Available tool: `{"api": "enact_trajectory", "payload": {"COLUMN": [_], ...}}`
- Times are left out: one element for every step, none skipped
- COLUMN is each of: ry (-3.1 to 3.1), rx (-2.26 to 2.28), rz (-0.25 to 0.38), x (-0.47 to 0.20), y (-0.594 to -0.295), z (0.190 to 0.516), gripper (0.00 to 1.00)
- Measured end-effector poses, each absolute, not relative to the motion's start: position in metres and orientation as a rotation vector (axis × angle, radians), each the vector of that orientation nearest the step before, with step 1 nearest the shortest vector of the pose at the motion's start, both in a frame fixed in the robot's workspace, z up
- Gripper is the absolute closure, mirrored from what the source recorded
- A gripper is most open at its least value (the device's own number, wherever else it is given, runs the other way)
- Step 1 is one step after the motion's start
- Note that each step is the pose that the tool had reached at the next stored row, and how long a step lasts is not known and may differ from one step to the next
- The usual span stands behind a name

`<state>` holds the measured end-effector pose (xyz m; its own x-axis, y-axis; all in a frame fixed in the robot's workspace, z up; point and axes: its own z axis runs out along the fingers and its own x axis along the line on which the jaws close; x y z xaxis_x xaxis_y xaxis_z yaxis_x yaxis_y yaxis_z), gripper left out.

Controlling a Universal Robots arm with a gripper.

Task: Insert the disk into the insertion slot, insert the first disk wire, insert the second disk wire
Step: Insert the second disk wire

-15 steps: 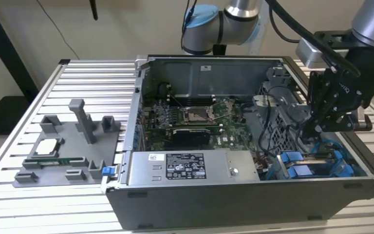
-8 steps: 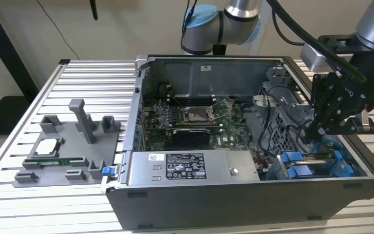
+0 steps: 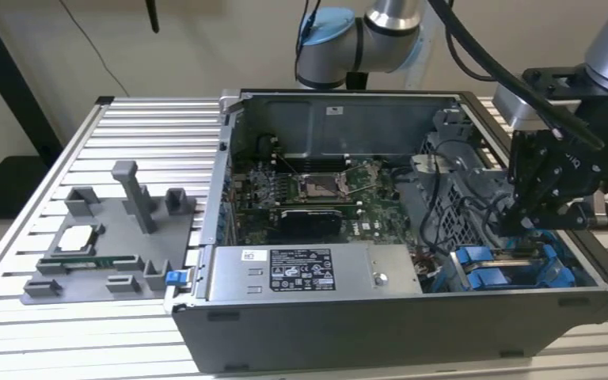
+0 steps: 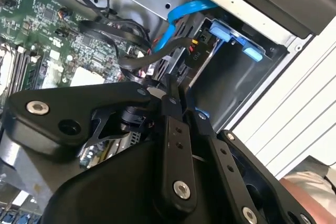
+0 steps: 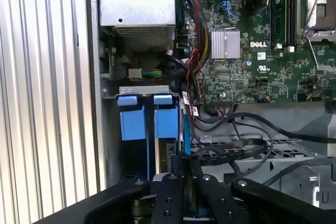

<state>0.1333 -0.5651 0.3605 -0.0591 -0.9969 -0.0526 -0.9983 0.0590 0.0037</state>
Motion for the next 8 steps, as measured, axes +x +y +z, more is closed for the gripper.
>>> {"api": "enact_trajectory", "payload": {"ry": [2.260,2.260,2.259,2.259,2.259,2.259,2.259,2.259], "rx": [-2.130,-2.130,-2.130,-2.130,-2.130,-2.130,-2.129,-2.129], "rz": [0.060,0.060,0.059,0.059,0.059,0.059,0.059,0.059], "x": [0.1333,0.1334,0.1334,0.1334,0.1334,0.1334,0.1334,0.1336], "y": [-0.5652,-0.5654,-0.5655,-0.5655,-0.5657,-0.5660,-0.5665,-0.5670], "z": [0.3598,0.3592,0.3583,0.3575,0.3566,0.3560,0.3553,0.3546], "gripper": [1.00,1.00,1.00,1.00,1.00,1.00,1.00,1.00]}}
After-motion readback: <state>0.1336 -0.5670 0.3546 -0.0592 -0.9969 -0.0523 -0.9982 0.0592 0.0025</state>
